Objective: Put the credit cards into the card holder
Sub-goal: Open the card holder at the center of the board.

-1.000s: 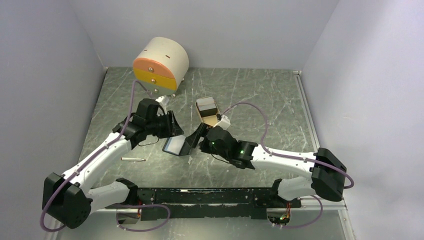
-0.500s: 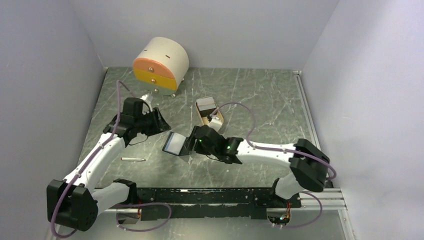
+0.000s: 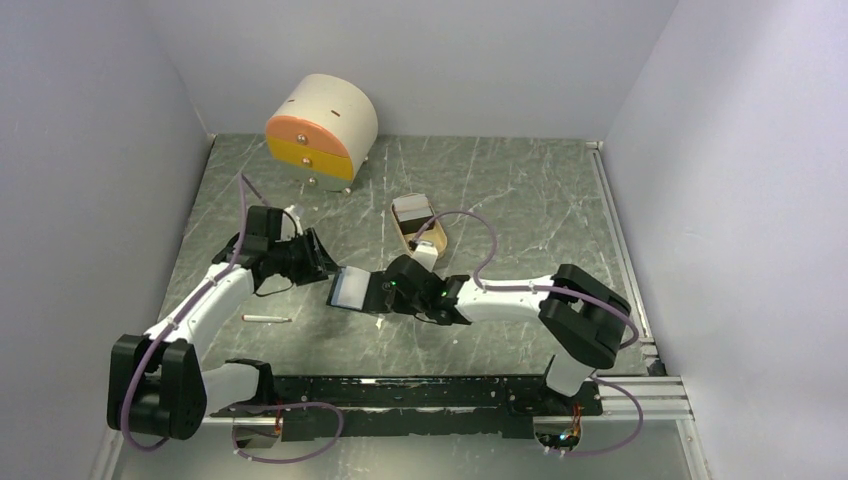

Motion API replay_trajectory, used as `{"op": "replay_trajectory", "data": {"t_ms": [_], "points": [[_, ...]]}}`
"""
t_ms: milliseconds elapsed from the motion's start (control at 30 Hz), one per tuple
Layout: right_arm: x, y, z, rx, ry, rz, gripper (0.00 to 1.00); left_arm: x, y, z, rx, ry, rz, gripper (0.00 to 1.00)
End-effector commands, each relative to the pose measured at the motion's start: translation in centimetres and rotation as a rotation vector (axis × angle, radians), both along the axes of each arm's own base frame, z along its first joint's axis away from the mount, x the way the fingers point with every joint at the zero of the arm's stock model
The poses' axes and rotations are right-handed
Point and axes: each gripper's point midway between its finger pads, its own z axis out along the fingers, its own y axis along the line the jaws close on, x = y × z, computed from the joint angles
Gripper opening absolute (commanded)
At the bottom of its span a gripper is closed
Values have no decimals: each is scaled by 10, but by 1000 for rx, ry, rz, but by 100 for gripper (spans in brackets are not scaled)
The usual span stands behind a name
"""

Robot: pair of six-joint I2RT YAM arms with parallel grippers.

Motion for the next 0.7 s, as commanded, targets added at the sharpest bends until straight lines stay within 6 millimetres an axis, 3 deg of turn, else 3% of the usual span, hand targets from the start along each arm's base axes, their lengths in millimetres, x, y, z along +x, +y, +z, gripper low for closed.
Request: {"op": "replay_trajectory", "data": {"t_ms": [0, 133, 267, 400, 667], "points": [[-1, -8, 2, 28, -39, 65, 3, 0, -10, 2, -68, -19, -38, 47], [-11, -19, -4, 89, -7, 108, 0, -6, -12, -7, -86, -3, -42, 48], [-21, -43, -23, 101, 53, 125, 0, -11, -17, -13, -93, 18, -46, 50], [-23, -62, -30, 120, 67, 120, 2, -16, -22, -24, -89, 37, -45, 50], [-25, -77, -35, 174, 93, 116, 7, -23, -39, -43, -161, 70, -88, 51]]}}
